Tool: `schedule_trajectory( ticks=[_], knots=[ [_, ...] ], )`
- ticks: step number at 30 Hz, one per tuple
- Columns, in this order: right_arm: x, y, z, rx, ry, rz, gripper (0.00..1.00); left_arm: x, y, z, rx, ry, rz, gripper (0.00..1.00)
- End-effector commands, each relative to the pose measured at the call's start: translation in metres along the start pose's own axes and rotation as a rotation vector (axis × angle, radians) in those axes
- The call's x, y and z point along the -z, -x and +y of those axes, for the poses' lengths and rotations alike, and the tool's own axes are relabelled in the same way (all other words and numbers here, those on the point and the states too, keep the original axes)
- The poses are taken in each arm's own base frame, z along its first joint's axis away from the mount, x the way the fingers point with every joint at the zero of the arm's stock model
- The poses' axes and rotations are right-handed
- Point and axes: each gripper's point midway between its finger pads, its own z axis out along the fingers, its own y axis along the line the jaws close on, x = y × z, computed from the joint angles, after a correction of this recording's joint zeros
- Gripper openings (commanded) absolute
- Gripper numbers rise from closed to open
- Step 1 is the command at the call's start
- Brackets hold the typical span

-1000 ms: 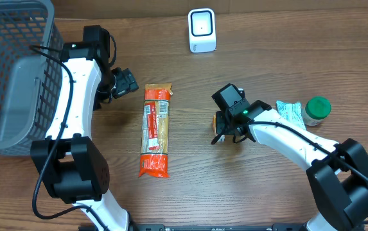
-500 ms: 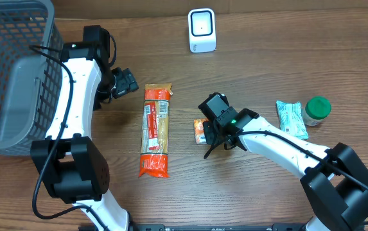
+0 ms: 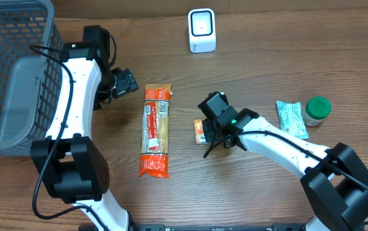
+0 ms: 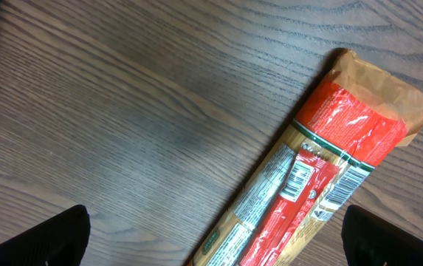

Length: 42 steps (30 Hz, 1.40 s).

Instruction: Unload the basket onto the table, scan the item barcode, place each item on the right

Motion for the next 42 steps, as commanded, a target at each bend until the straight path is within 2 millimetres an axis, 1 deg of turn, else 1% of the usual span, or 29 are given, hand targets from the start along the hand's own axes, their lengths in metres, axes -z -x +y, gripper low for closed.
schedule_trajectory(
  ticks=[1,4,6,14,20,25,31,35,38,42],
  knots=[
    [0.004,0.005,0.01,-0.004,0.054,-0.019,0.33,0.007,-0.001,-0.002,-0.013,-0.007,-0.016,1.0],
    [0.004,0.005,0.019,-0.028,0.1,-0.009,0.33,0.007,-0.001,-0.002,-0.013,-0.007,-0.016,1.0],
    [0.003,0.003,0.018,-0.051,0.096,0.001,0.33,0.007,-0.001,-0.002,-0.013,-0.007,-0.016,1.0],
    [-0.001,-0.003,0.015,-0.054,0.083,0.024,0.33,0.007,-0.001,-0.002,-0.013,-0.007,-0.016,1.0],
    [-0.002,-0.01,0.012,-0.113,0.066,0.055,0.32,0.007,-0.001,-0.002,-0.013,-0.008,-0.016,1.0],
    [-0.002,-0.01,0.013,-0.124,0.084,0.064,0.32,0.007,-0.001,-0.002,-0.013,-0.007,-0.016,1.0],
    [-0.004,-0.009,0.006,-0.169,0.09,0.079,0.31,0.007,-0.001,-0.002,-0.013,-0.007,-0.016,1.0],
    [-0.01,-0.014,0.007,-0.169,0.091,0.1,0.31,0.007,-0.001,-0.002,-0.013,-0.008,-0.016,1.0],
    [-0.014,-0.016,0.011,-0.169,0.115,0.116,0.32,0.007,-0.001,-0.002,-0.014,-0.008,-0.016,1.0],
    [-0.016,-0.013,0.015,-0.17,0.133,0.105,0.31,0.007,-0.001,-0.002,-0.013,-0.007,-0.016,1.0]
  ],
)
